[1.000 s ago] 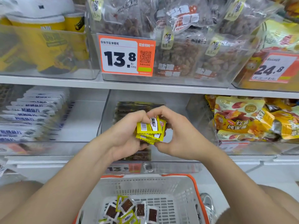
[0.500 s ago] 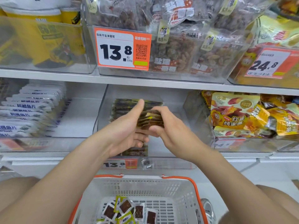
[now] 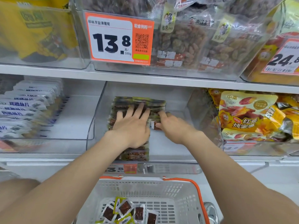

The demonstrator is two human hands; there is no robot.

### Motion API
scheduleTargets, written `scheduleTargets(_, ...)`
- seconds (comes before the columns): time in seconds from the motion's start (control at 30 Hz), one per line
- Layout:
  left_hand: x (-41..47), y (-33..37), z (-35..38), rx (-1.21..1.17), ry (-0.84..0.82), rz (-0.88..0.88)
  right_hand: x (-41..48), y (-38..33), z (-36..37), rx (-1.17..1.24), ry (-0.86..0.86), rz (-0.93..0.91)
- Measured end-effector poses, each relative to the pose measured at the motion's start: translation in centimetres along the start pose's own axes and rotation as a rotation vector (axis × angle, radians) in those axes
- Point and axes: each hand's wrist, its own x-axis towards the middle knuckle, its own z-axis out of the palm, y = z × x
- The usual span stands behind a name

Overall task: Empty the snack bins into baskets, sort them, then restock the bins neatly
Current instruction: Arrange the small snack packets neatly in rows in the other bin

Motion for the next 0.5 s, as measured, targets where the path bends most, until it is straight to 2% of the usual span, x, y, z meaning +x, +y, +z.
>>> scheduleTargets(0.13, 0.5, -0.4, 0.9, 0.018, -0.143, -0.026, 1.1, 0.2, 0.3, 0.130, 0.109, 0.039)
scheduleTargets(0.3, 0.6, 0.2, 0.4, 0.038, -0.187, -0.074, 2.0, -1.0, 0.8, 0.322, 0.192, 0.082)
scheduleTargets(0.5, 0.9, 0.4, 1.3, -0.055, -0.075, 0.000, 1.9, -0.4, 0.4, 0.276, 0.034, 0.050)
